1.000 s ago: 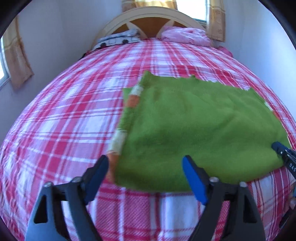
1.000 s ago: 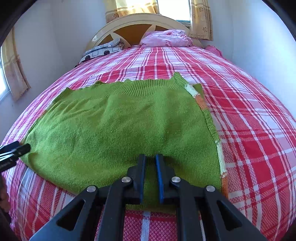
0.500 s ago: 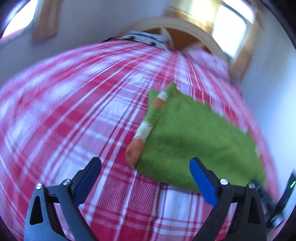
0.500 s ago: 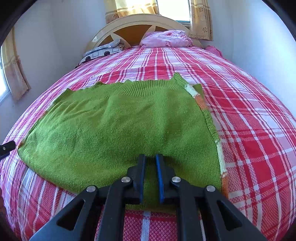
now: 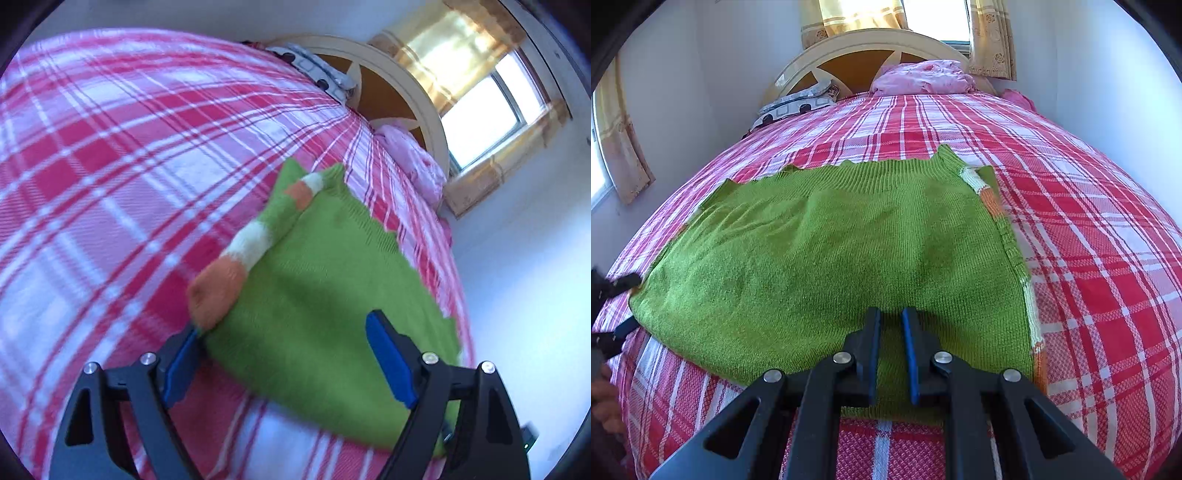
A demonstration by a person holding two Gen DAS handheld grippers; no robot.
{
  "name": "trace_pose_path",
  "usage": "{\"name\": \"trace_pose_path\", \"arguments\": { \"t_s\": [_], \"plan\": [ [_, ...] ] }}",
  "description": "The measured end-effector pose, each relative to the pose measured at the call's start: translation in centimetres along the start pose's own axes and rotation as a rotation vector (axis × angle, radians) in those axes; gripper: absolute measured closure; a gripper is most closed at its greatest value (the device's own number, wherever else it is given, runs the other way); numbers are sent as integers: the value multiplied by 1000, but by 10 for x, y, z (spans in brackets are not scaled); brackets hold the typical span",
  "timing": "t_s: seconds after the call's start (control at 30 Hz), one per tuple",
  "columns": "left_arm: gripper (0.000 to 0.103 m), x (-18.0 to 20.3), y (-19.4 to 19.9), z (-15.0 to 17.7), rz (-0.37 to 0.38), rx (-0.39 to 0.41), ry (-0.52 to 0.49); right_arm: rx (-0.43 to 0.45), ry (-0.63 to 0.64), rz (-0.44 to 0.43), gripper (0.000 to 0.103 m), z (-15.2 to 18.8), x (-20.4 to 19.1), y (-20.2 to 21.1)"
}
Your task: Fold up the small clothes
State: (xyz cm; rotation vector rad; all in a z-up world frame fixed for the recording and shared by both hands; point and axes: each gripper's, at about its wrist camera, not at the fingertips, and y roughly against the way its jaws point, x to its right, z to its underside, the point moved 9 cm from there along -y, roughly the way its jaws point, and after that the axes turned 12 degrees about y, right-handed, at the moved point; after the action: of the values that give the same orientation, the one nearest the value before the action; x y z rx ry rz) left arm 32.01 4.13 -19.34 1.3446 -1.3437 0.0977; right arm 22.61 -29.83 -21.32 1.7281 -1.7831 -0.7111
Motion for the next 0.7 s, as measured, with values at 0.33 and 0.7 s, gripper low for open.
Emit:
{"name": "trace_pose_path", "arguments": {
  "t_s": [0.33,0.7],
  "plan": [
    [74,-13,-7,-3,81,-25,-39,-3,-21,-29,89,0,2,-1],
    [74,-17,-1,-1,120,-7,-29,112,-27,-272,24,-111,-97,9]
  ]
}}
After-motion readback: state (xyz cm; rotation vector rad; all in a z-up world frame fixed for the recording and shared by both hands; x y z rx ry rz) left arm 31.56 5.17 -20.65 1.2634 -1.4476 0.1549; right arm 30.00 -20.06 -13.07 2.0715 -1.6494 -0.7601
